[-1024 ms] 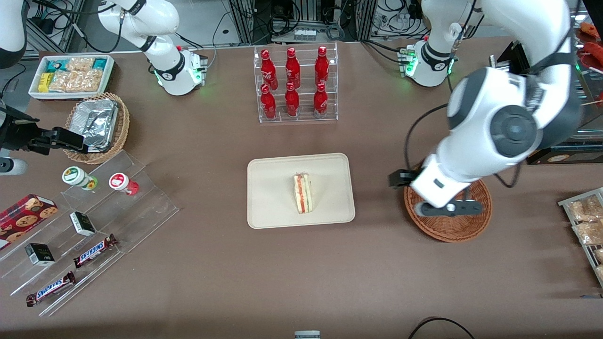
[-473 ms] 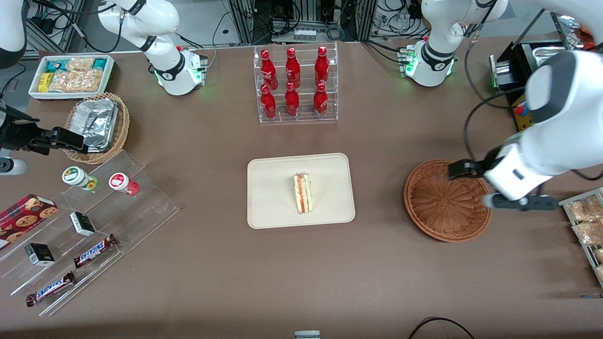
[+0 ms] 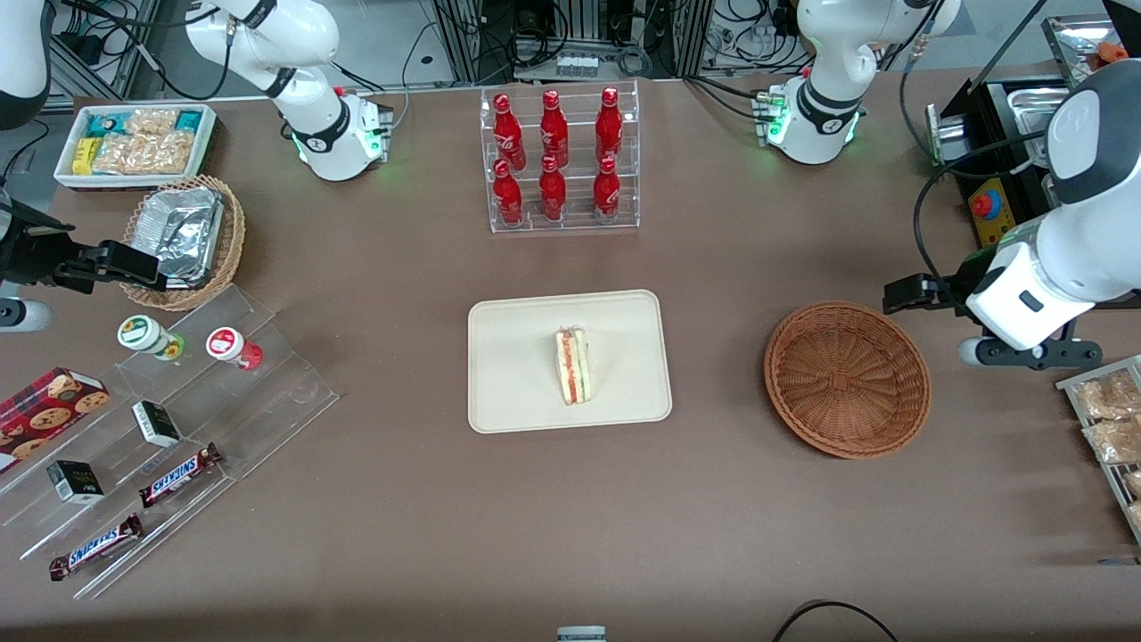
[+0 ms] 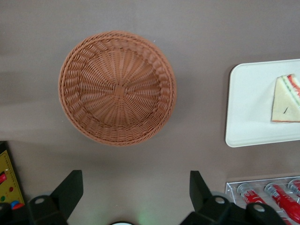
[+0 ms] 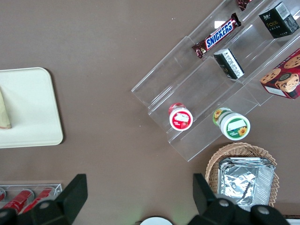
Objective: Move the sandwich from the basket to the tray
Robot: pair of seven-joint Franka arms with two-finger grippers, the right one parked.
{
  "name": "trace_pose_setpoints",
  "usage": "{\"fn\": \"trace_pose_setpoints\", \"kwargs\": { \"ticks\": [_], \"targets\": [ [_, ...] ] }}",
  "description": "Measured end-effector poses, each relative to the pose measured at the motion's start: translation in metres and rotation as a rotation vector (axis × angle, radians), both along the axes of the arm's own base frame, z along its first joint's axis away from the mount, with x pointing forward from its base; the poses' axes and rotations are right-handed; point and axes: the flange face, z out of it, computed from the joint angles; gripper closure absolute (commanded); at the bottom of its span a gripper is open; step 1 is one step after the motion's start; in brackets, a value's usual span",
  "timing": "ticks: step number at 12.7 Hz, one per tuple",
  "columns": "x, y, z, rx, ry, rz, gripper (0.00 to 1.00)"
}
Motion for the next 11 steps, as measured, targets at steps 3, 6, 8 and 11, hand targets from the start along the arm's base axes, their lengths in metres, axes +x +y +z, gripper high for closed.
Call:
{"fn": "trace_pose_setpoints", "kwargs": {
  "ticks": [3, 6, 8, 11],
  "targets": [
    [-0.018, 0.015, 0.01, 0.0, 0.025, -0.009, 0.0],
    [-0.04, 0.025, 0.035, -0.003, 0.04, -0.03, 0.0],
    [-0.054, 0.028, 0.051, -0.002, 0.048, -0.035, 0.0],
    [-0.077, 0.032, 0.075, 0.004, 0.061, -0.032, 0.0]
  ]
}}
